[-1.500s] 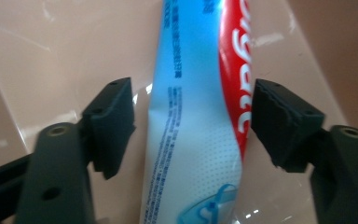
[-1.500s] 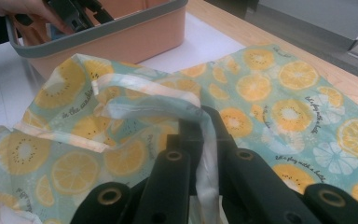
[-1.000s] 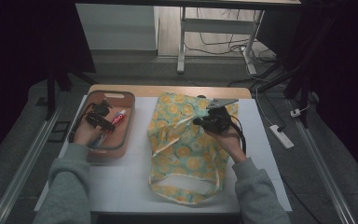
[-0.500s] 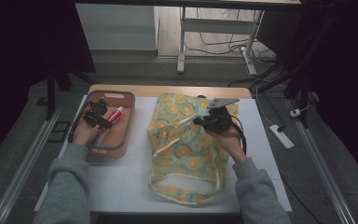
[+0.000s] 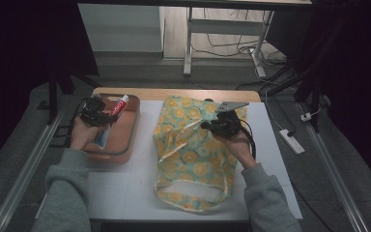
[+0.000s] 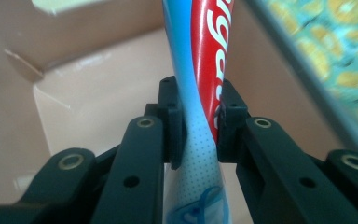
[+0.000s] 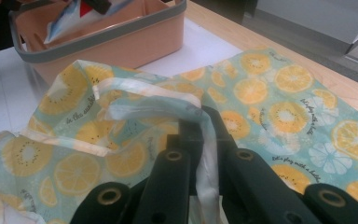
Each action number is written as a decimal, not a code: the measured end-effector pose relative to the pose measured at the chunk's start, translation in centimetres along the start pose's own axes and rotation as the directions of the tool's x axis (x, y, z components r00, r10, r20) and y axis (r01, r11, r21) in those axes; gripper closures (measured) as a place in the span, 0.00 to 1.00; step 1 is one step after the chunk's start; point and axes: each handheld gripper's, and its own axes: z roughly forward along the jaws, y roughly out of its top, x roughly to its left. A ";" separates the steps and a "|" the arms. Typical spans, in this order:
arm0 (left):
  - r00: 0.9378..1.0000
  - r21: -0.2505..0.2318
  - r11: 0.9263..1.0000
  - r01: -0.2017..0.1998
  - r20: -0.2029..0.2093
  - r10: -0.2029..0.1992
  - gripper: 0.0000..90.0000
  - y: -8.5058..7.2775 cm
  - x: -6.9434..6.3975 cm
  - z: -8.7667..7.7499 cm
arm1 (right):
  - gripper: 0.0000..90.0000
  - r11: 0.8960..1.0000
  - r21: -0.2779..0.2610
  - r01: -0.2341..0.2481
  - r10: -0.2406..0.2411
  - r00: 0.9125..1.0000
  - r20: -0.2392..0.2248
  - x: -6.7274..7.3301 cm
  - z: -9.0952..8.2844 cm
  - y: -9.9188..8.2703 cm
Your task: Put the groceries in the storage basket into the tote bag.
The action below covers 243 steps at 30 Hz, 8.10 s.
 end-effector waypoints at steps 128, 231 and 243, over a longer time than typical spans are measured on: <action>0.738 -0.045 0.848 -0.528 0.471 0.483 0.84 0.9 -25.9 3.1 | 0.99 0.989 -0.144 -0.011 0.012 1.000 0.005 0.8 -2.4 1.1; 0.817 -0.127 0.908 -0.400 0.399 0.416 0.47 1.9 -23.4 3.9 | 0.99 0.988 -0.138 -0.068 0.063 0.997 -0.042 0.5 -2.6 0.5; 0.845 -0.153 0.928 -0.341 0.382 0.373 0.43 -0.6 -18.9 0.9 | 0.99 0.995 -0.075 -0.063 0.060 0.997 -0.041 1.9 -2.8 -1.1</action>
